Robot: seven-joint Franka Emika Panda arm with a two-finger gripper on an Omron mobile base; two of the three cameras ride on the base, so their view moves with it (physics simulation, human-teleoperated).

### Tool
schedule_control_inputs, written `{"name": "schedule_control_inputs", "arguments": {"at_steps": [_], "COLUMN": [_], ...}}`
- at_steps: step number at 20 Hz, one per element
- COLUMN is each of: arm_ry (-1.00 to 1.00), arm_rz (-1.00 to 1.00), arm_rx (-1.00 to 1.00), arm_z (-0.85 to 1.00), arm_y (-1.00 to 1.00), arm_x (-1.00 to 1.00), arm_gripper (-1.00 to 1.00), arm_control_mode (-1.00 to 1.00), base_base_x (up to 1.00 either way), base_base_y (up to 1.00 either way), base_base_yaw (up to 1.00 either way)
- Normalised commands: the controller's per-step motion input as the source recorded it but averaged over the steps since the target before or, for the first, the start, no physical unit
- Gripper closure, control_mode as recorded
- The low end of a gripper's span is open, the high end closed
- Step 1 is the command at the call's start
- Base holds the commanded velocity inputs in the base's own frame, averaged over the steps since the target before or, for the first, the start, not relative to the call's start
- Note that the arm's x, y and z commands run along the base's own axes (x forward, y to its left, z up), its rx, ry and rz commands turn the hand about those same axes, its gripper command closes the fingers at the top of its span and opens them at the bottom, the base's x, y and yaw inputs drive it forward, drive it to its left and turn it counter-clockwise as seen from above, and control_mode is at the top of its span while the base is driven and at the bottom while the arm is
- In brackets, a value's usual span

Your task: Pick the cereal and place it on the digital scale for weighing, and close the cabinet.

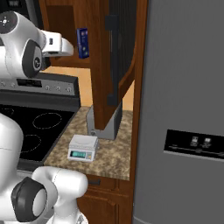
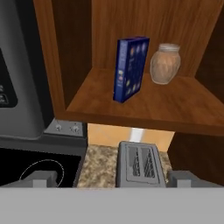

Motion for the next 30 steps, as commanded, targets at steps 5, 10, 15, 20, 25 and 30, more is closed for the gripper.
{"name": "schedule_control_inputs", "arguments": {"at_steps": [5, 10, 15, 20, 25, 30], "arm_ry": [0.01, 0.00, 0.00, 0.00, 0.00, 0.01], "arm_rz": [-0.01, -0.06, -0.07, -0.07, -0.01, 0.00], "arm_rx": [0.00, 0.00, 0.00, 0.00, 0.00, 0.00], "arm_z": [0.38, 0.08, 0.00, 0.00, 0.00, 0.00], "arm_y": [0.00, 0.02, 0.00, 0.00, 0.00, 0.00], "arm_x": [0.38, 0.49, 0.59, 0.63, 0.55, 0.55], "arm_gripper": [-1.00, -1.00, -1.00, -1.00, -1.00, -1.00], "arm_control_mode": [-1.00, -1.00, -1.00, -1.00, -1.00, -1.00], "base_base_x": [0.00, 0.00, 0.00, 0.00, 0.00, 0.00], "base_base_y": [0.00, 0.00, 0.00, 0.00, 0.00, 0.00], "base_base_yaw": [0.00, 0.00, 0.00, 0.00, 0.00, 0.00]}}
